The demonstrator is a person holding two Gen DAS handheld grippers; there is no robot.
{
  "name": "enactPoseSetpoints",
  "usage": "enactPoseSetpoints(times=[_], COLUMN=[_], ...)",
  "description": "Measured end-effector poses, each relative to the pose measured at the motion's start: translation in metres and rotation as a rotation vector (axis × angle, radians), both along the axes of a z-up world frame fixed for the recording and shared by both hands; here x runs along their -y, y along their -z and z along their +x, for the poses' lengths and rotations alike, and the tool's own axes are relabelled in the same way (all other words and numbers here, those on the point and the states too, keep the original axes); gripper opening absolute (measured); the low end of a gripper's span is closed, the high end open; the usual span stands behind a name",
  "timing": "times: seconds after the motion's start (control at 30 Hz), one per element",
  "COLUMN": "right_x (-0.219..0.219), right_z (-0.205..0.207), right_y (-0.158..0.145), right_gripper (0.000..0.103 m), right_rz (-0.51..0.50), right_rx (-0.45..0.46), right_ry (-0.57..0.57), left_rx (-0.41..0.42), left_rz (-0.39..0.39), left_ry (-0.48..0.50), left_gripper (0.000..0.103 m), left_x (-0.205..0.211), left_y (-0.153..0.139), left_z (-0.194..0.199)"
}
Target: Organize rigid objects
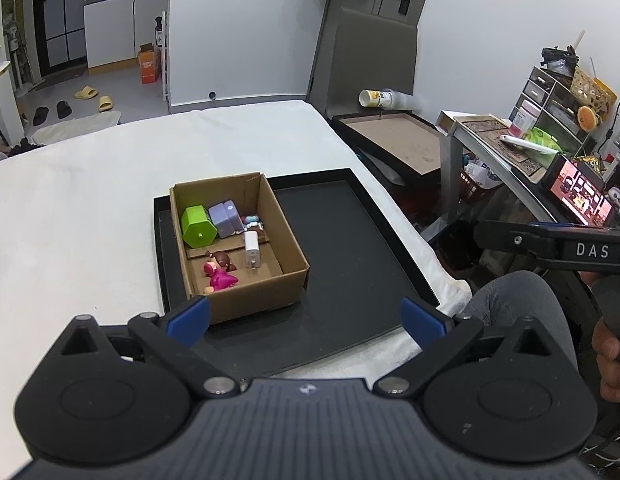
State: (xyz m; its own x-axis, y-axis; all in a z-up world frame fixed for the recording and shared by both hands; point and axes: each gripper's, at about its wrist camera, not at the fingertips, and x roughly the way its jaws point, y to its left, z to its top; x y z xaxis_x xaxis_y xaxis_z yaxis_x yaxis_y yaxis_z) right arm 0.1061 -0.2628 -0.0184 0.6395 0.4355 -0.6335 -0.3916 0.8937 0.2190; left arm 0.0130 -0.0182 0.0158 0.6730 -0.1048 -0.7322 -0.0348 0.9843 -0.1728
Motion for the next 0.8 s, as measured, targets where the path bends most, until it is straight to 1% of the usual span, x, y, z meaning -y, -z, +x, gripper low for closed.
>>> enactPoseSetpoints(times=[0.17,0.3,0.47,0.8], right_x=[-0.0032,-0.0057,-0.0064,-0.0077], right_z=[-0.0044,-0.0074,-0.008,-0.008], right_y=[0.0018,0.0019,0.002,0.0029], right_gripper=[0.103,0.103,0.103,0.103], right_rz=[-0.028,-0.044,-0.047,-0.046], right_rx=[-0.001,0.007,0.006,-0.002], right_ry=[-0.007,-0.014,-0.016,-0.022], left_rx=[-0.007,-0.01,-0.014,-0.019], left_rz=[-0.003,-0.018,-0.016,-0.012], left_ry=[0.001,-0.017,-0.036,-0.031], left_gripper=[0.101,0.101,0.101,0.101], left_x=[0.0038,-0.0001,-0.0049,-0.0041], left_y=[0.004,0.0051,0.0048,0.0054], left_z=[-0.0005,-0.0002,0.0,-0.001])
